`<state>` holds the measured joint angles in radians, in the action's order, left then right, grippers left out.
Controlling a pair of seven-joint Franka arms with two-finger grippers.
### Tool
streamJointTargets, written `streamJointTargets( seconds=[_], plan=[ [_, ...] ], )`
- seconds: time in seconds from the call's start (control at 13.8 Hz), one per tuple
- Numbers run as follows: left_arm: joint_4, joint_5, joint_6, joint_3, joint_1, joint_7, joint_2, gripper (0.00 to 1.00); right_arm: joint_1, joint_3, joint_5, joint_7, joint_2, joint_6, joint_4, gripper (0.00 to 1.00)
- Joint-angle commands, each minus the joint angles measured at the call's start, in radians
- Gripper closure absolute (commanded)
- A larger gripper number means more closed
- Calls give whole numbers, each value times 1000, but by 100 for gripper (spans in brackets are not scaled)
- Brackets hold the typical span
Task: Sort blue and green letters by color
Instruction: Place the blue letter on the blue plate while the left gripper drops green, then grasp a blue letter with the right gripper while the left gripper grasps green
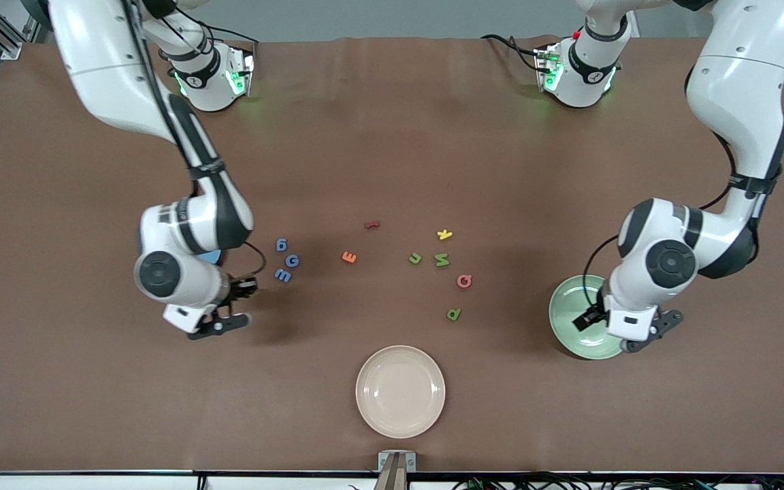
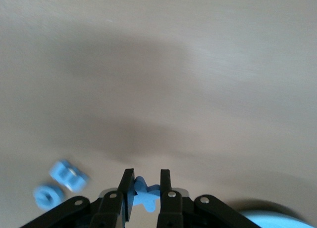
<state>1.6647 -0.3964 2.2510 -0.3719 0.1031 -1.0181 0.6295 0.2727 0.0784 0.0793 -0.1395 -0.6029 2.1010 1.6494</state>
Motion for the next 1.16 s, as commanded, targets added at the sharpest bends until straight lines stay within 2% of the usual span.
streamJointTargets(
  seconds=[0.0, 0.15, 0.44, 0.65, 0.95, 1.02, 1.09],
  plan=[
    [-94, 14, -22, 5, -156, -261, 51, 0, -88, -12, 20, -145, 130, -1, 148, 96],
    [-166, 24, -21, 11, -227, -368, 108, 3, -154, -12, 17, -219, 190, 4, 232, 96],
    [-321, 42, -8, 18, -328, -505, 254, 15, -242, -12, 17, -345, 241, 158, 409, 95],
    [-379, 42, -1, 24, -373, -588, 317, 22, -265, -11, 17, -347, 242, 224, 493, 92],
    [-385, 42, 16, 25, -407, -663, 335, 25, -270, -11, 17, -350, 248, 271, 549, 85],
    [-385, 42, 16, 25, -410, -669, 344, 26, -268, -11, 17, -348, 256, 266, 552, 68],
    [-385, 42, 18, 25, -411, -671, 349, 26, -265, -11, 17, -348, 261, 261, 552, 37]
  ],
)
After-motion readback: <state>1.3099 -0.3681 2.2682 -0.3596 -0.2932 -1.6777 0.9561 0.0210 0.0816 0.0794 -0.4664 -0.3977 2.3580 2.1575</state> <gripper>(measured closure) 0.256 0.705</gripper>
